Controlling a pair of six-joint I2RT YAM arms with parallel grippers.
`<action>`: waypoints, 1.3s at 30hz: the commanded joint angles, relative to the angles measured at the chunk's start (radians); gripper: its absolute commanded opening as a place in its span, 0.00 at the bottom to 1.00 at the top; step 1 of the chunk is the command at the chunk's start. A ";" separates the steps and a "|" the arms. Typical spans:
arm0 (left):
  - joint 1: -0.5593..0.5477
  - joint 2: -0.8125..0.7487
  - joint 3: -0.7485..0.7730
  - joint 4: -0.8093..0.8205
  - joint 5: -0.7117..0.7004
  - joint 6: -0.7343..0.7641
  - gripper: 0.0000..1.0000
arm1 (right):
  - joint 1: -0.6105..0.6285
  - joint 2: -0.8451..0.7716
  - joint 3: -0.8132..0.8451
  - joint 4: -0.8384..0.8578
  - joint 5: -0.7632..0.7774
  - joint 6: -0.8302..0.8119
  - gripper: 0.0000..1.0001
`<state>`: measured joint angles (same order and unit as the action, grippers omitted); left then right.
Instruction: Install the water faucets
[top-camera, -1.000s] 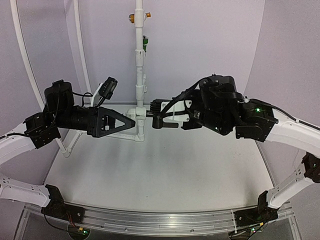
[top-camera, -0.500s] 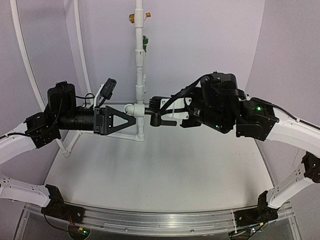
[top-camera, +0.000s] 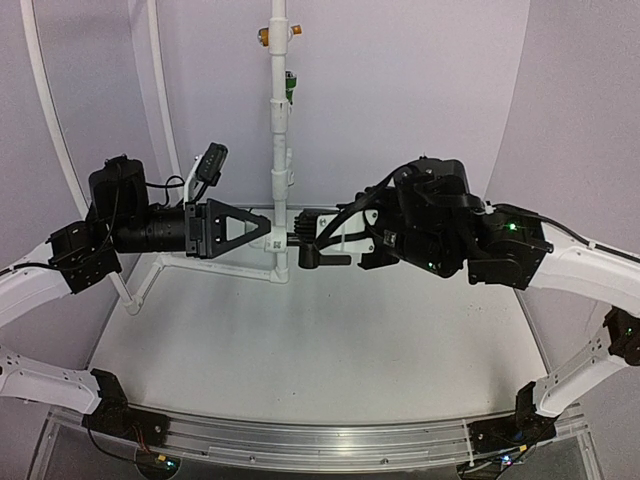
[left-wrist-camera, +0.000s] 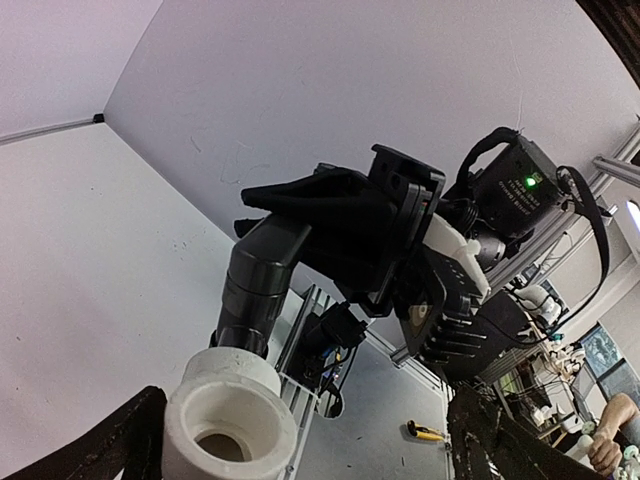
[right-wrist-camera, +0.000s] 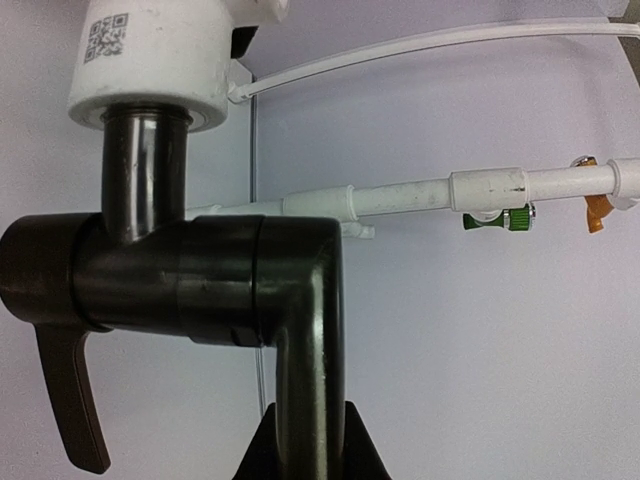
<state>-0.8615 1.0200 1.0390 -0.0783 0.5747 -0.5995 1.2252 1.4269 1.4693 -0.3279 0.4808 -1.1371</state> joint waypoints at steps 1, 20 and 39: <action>-0.001 -0.046 0.036 0.119 0.078 0.010 0.96 | 0.004 -0.040 0.015 0.110 0.016 0.010 0.00; 0.000 -0.079 0.078 0.002 0.152 0.063 0.94 | 0.000 -0.041 0.018 0.110 0.020 -0.007 0.00; -0.006 -0.017 0.161 -0.080 0.251 0.115 0.93 | 0.001 -0.013 0.021 0.093 0.028 -0.003 0.00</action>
<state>-0.8562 1.0000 1.1324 -0.1580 0.7478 -0.5096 1.2312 1.4231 1.4654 -0.3160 0.4694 -1.1603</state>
